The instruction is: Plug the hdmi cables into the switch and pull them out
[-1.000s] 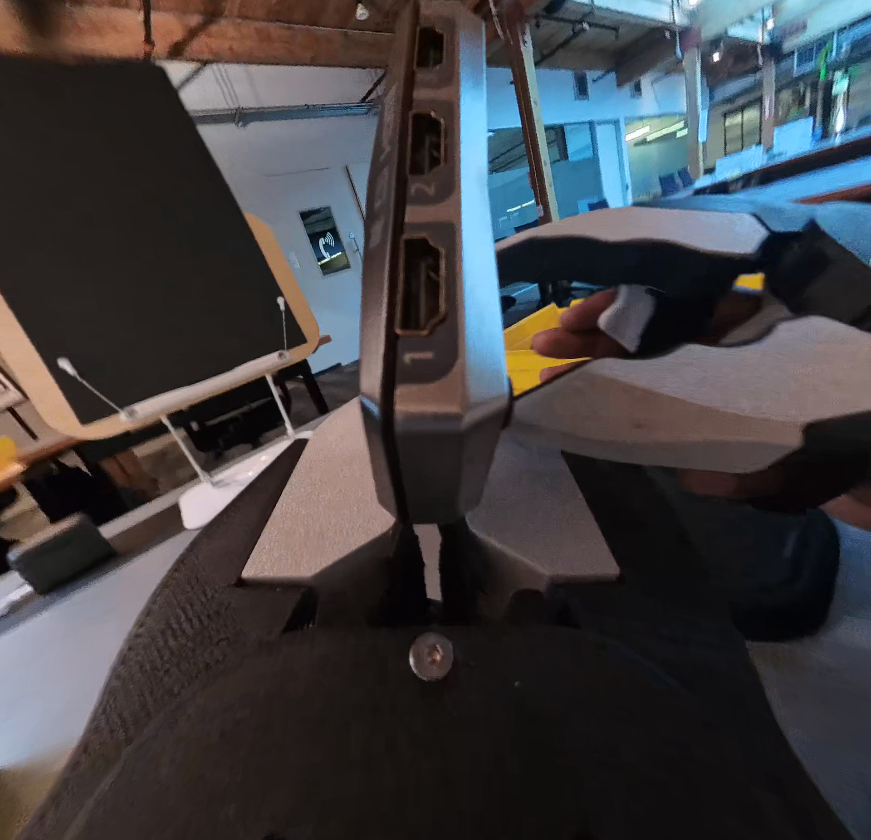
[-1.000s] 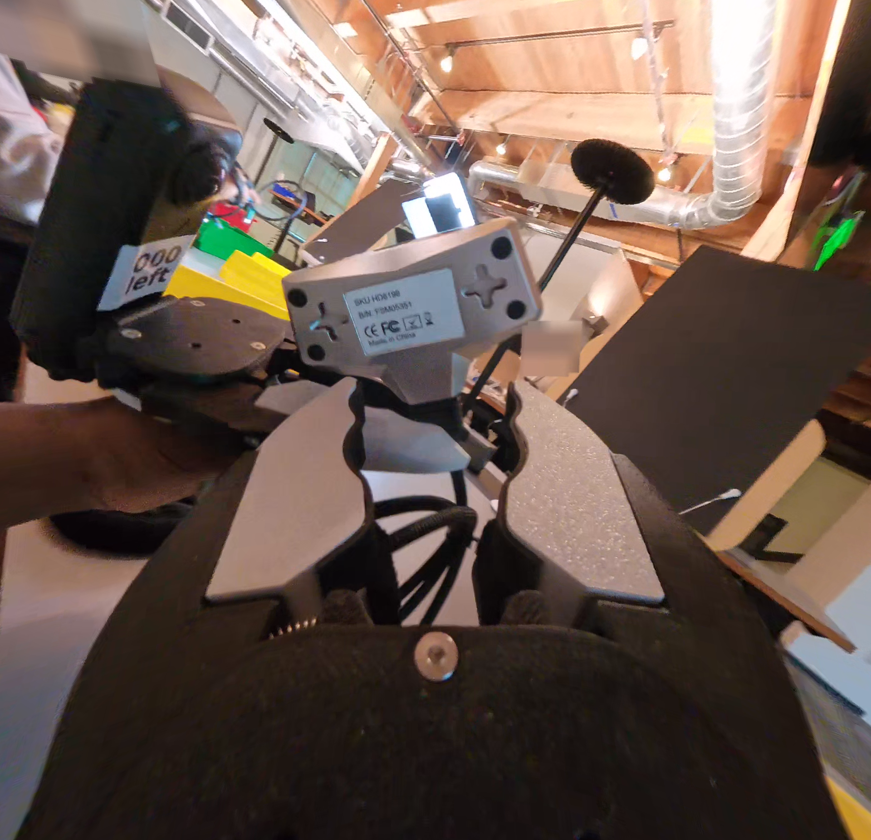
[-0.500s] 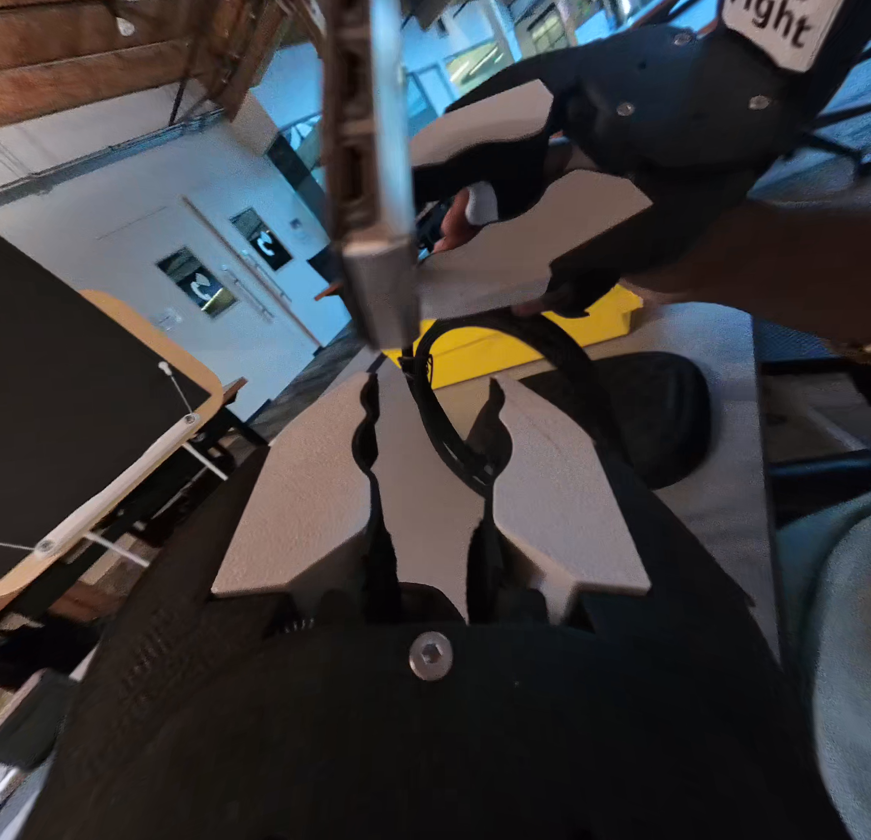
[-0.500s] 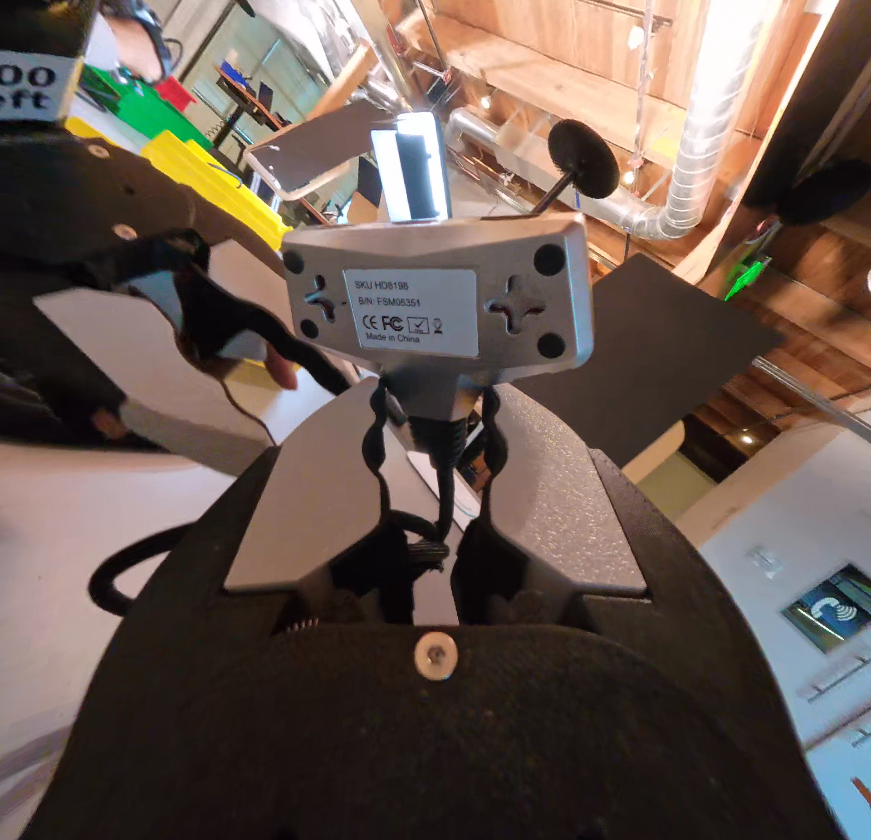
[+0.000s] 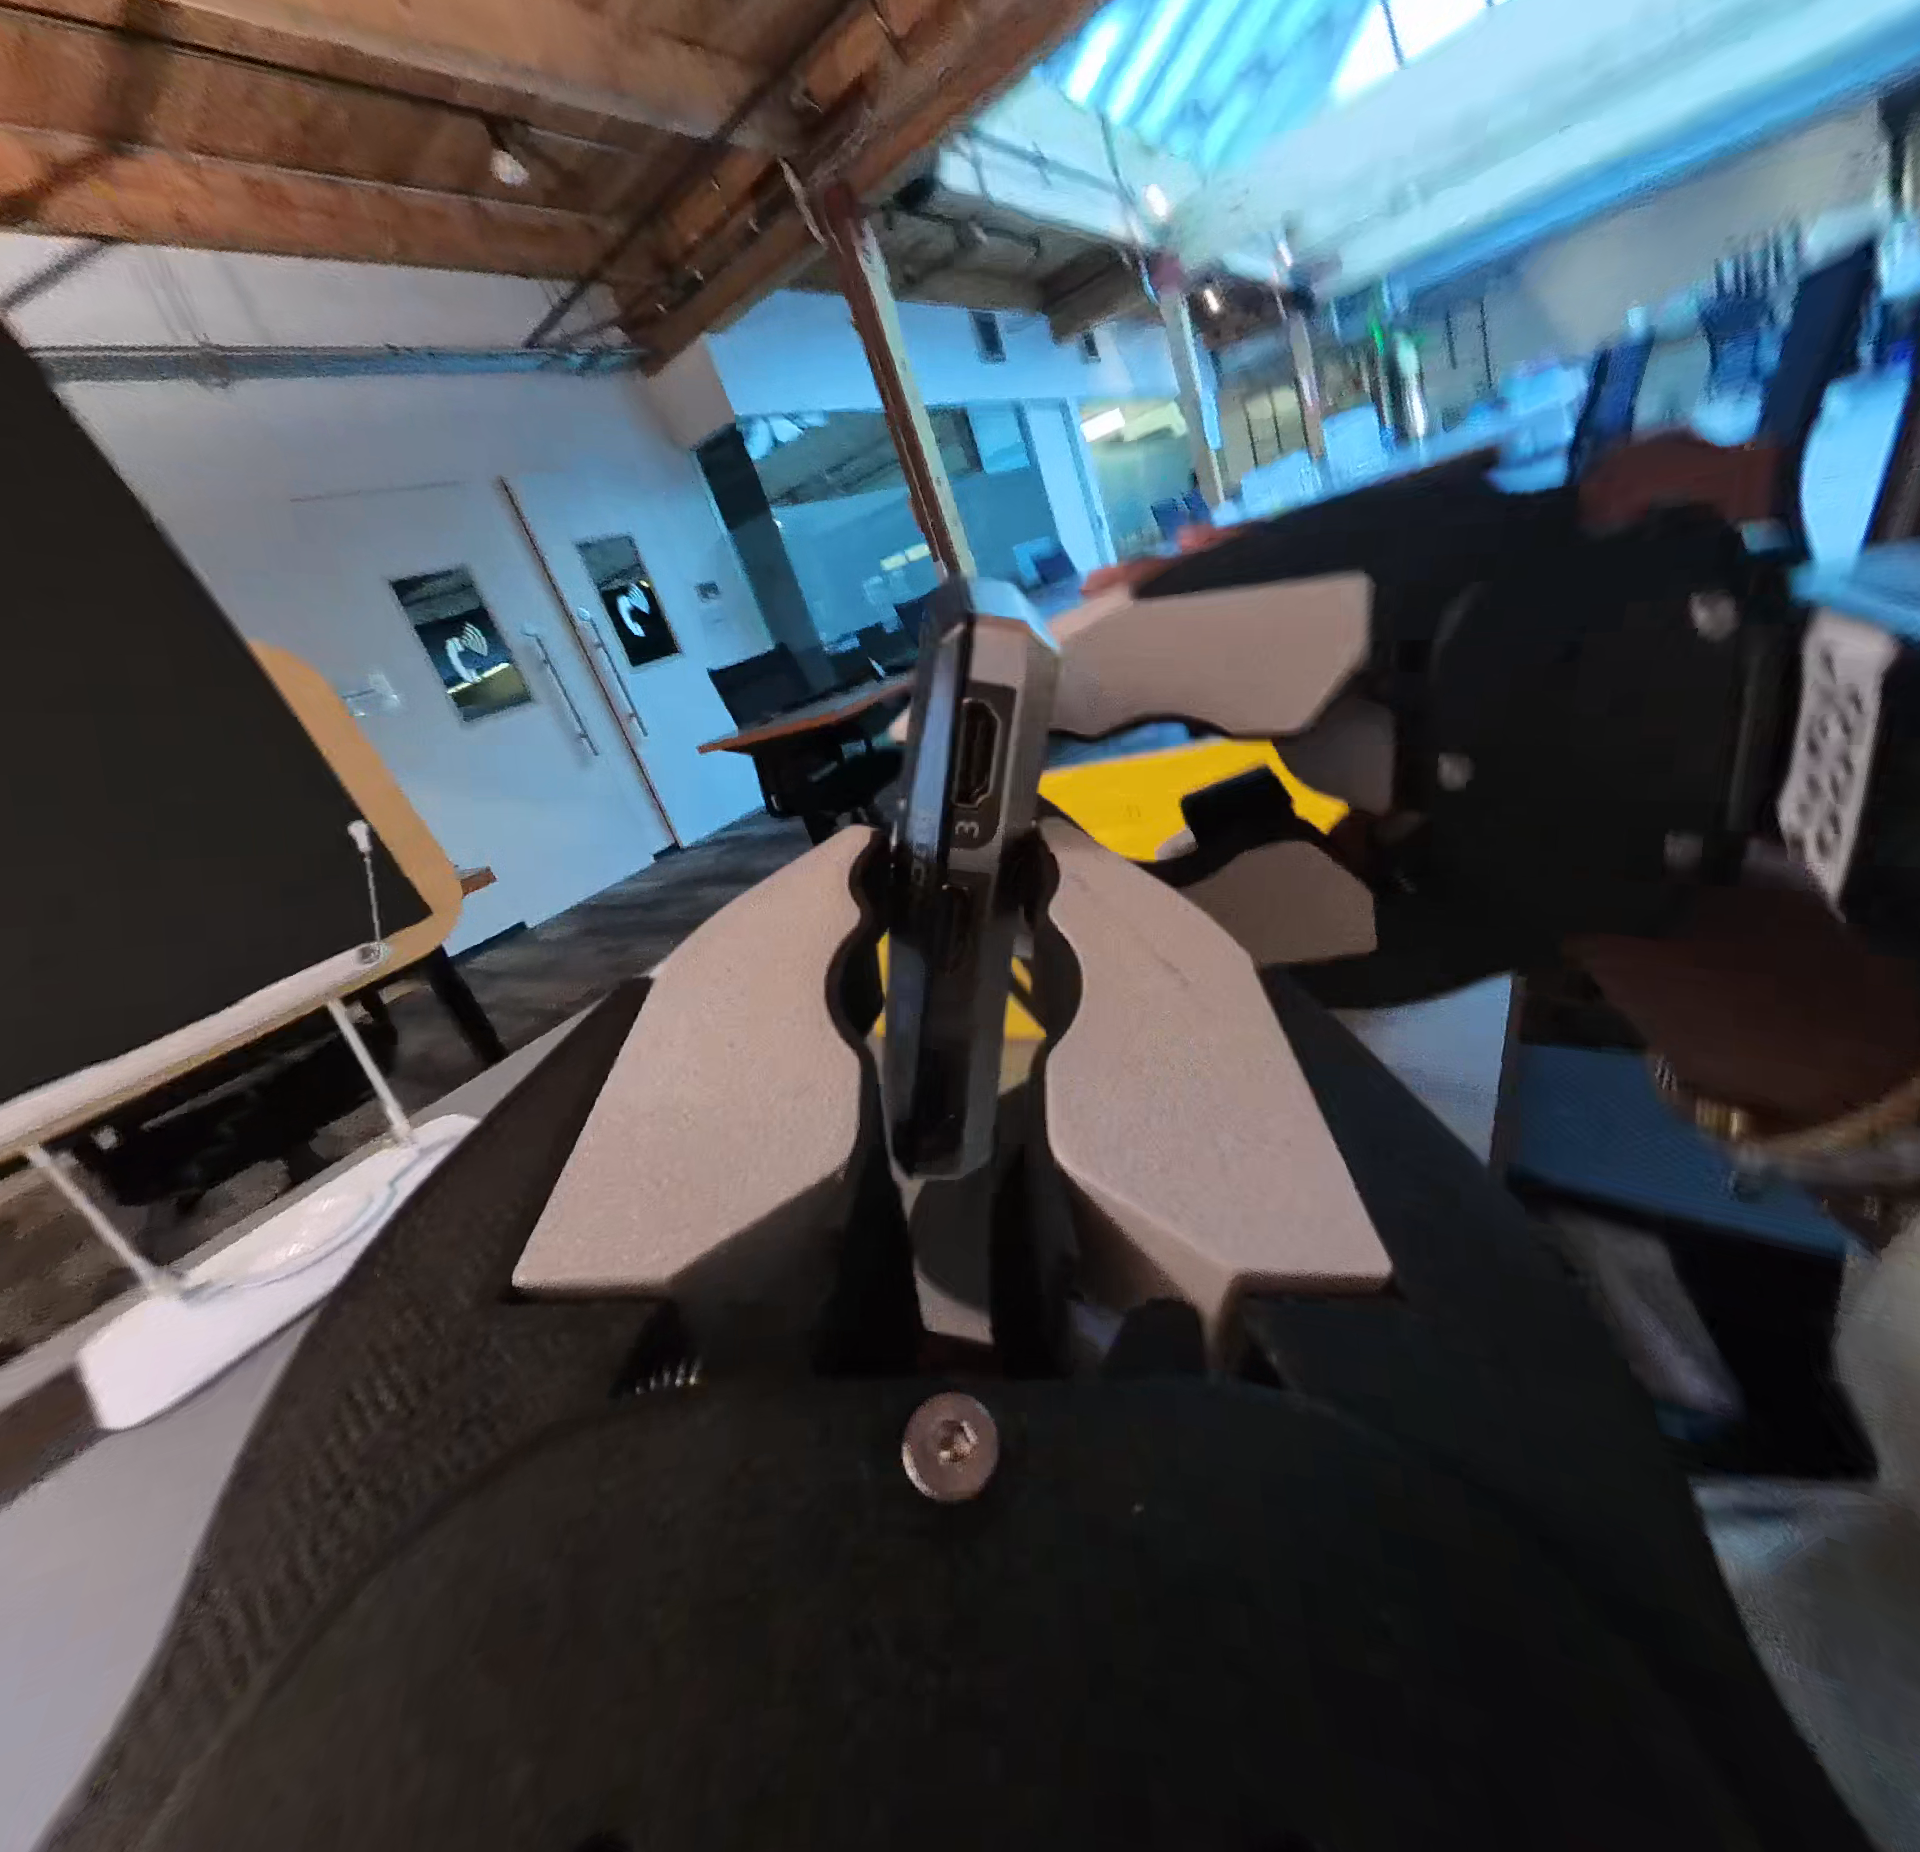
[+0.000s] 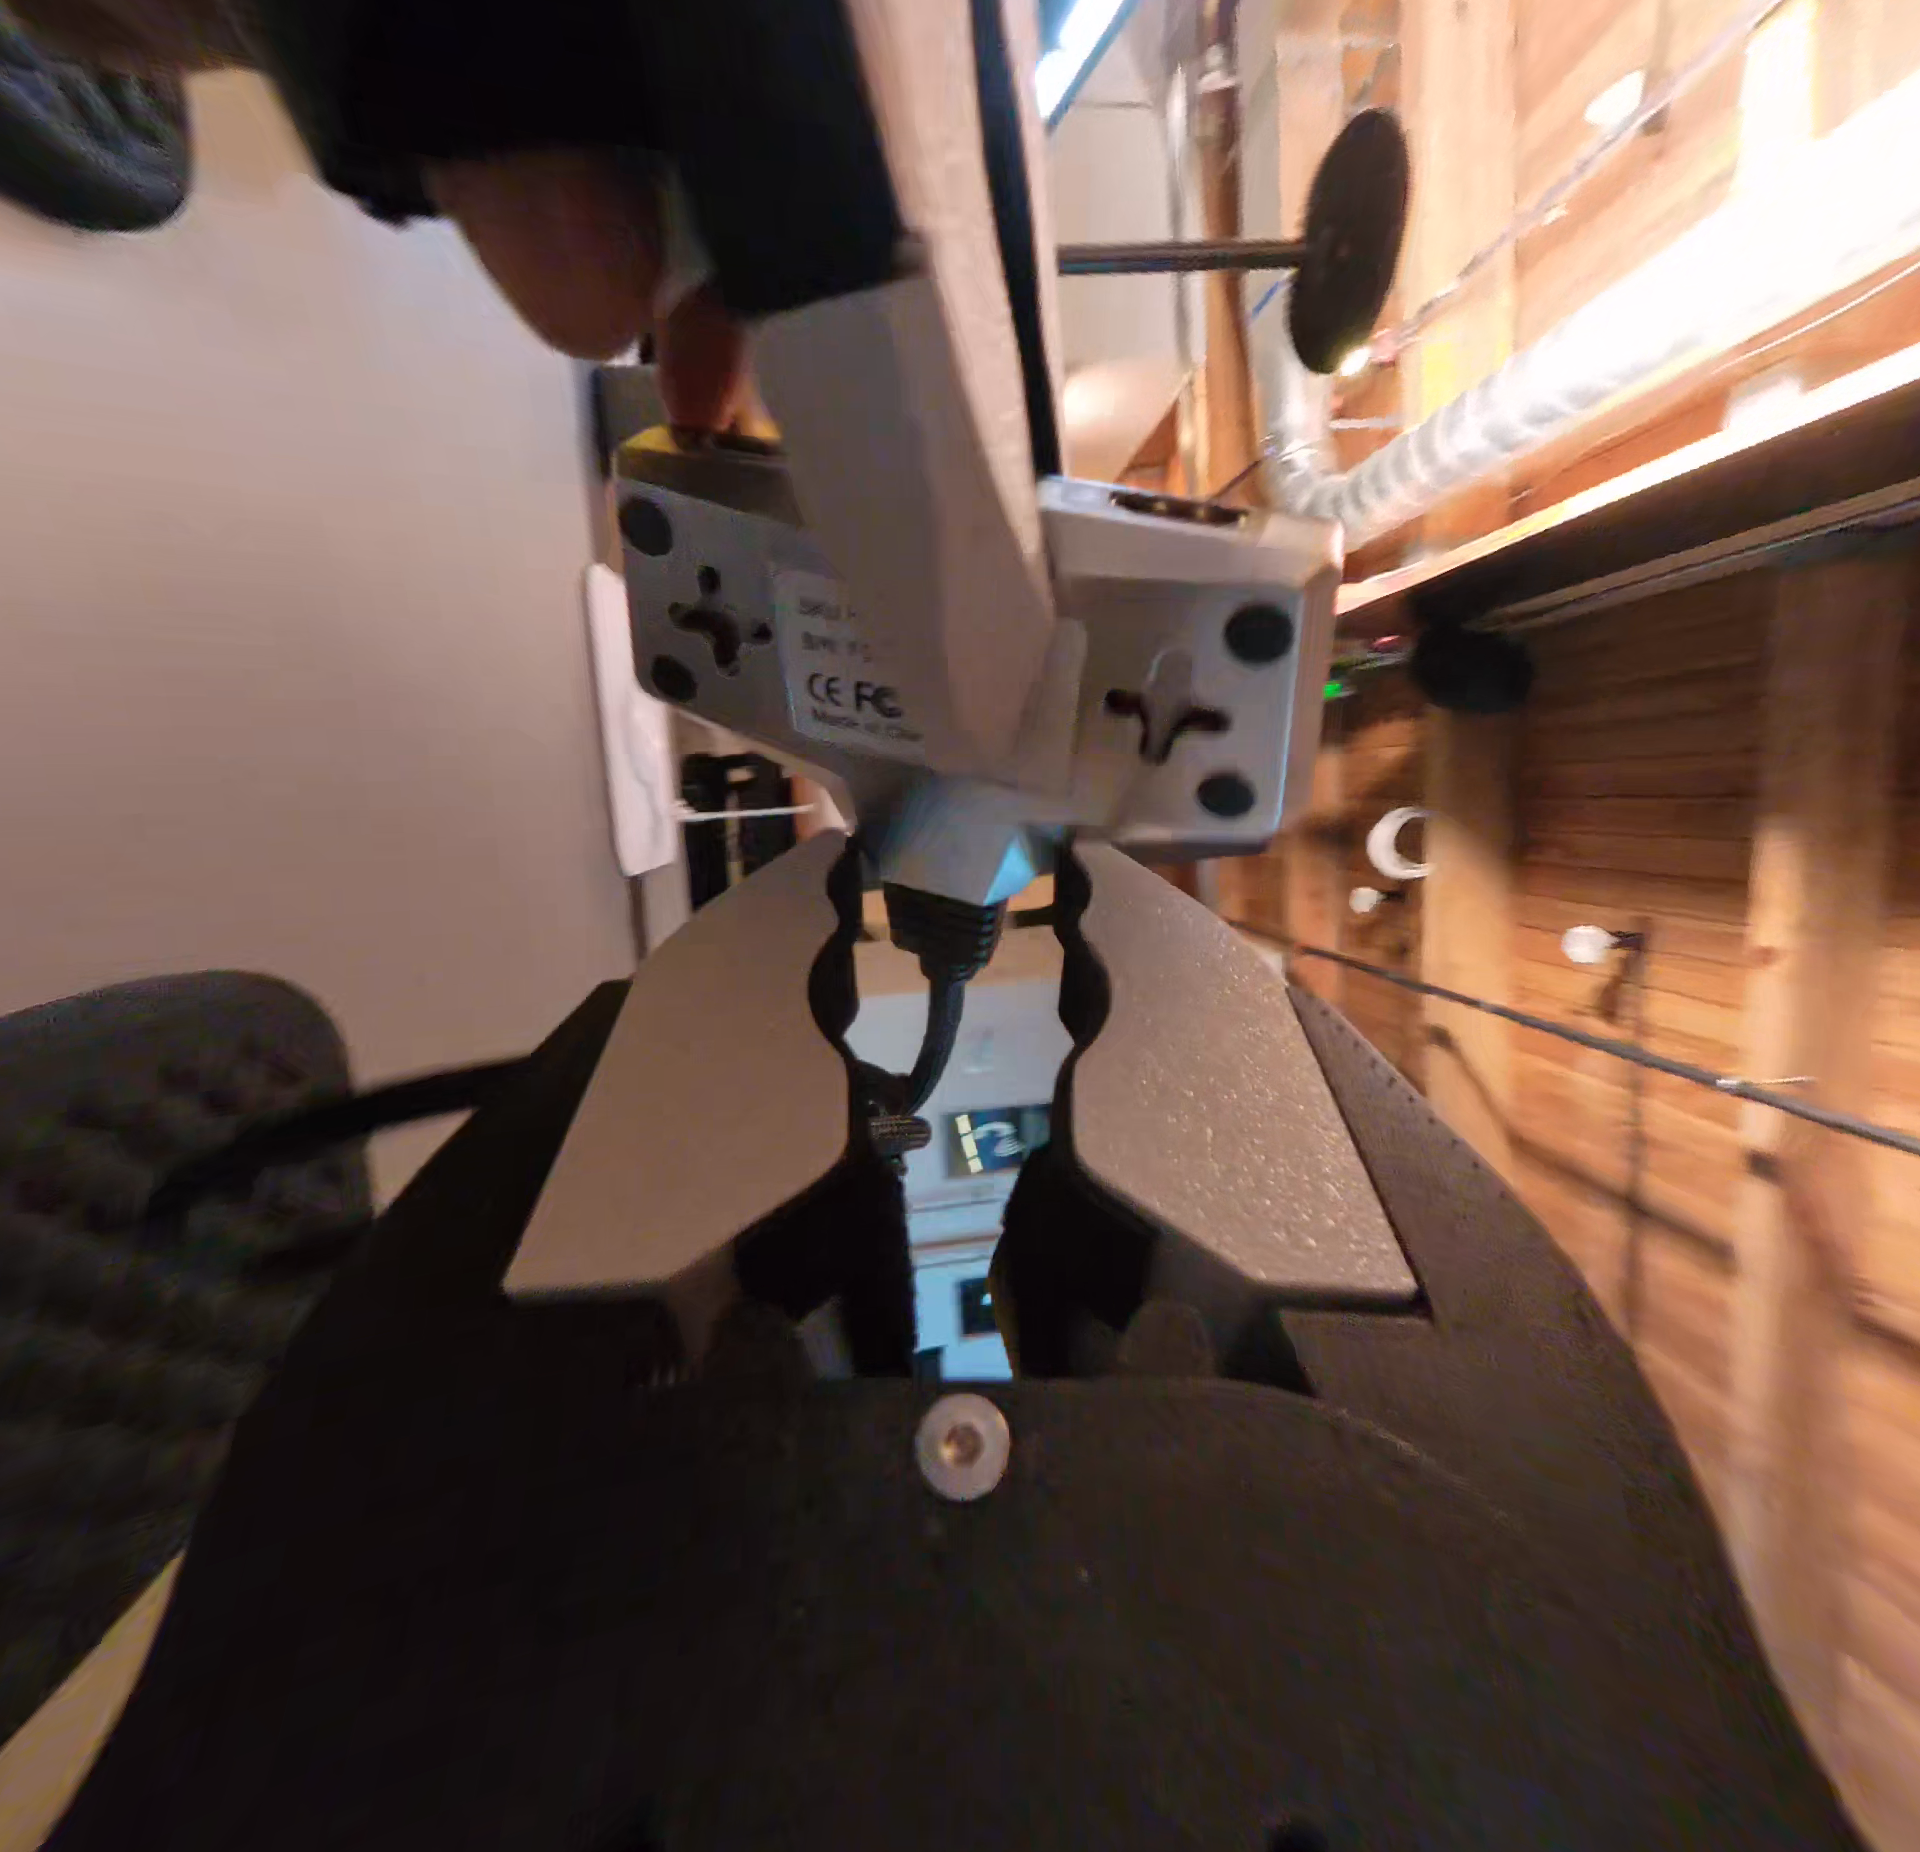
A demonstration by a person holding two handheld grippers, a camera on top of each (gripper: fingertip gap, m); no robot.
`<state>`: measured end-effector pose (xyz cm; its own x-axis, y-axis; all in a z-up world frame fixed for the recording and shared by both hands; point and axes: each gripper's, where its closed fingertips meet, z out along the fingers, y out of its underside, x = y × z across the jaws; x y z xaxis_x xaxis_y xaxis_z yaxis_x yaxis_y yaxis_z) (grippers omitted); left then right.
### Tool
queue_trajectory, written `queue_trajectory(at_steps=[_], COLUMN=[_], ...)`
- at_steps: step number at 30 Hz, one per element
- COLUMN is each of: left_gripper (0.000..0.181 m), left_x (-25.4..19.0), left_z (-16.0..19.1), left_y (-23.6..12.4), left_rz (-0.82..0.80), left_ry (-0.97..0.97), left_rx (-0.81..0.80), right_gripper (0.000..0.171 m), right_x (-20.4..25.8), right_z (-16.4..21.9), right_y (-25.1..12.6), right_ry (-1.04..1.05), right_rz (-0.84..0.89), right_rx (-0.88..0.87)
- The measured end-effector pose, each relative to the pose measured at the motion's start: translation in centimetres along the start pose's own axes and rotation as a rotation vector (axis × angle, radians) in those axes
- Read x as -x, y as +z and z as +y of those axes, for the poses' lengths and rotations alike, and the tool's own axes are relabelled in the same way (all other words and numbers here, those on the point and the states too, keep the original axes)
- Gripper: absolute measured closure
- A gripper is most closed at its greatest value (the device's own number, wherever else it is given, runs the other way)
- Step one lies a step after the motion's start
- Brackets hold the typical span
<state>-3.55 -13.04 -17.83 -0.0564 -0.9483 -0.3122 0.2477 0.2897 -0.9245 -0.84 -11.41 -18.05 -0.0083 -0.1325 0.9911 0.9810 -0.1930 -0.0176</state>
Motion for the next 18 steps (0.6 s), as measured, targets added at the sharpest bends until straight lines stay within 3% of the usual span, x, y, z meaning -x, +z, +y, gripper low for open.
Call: queue_trajectory(at_steps=[4,11,15,18], left_gripper=[0.160,0.160,0.160,0.160], left_x=[2.7,7.3,8.0,7.7], left_z=[0.2,9.5,11.8,12.1], left_y=[-0.4,-0.1,-0.3,-0.2], left_rz=[-0.013,-0.144,-0.182,-0.161], left_ry=[-0.398,-1.106,-1.365,-1.510], left_rx=[-0.125,-0.081,-0.108,-0.136], right_gripper=[0.134,0.101,0.088,0.072], right_x=[-0.5,4.3,7.2,10.5], right_z=[-0.6,0.4,-1.9,-2.4], right_y=[0.5,2.7,2.7,3.2], right_ry=[0.005,0.086,0.127,0.127], right_rz=[0.096,-0.134,-0.303,-0.444], right_rx=[-0.065,-0.027,-0.110,-0.079])
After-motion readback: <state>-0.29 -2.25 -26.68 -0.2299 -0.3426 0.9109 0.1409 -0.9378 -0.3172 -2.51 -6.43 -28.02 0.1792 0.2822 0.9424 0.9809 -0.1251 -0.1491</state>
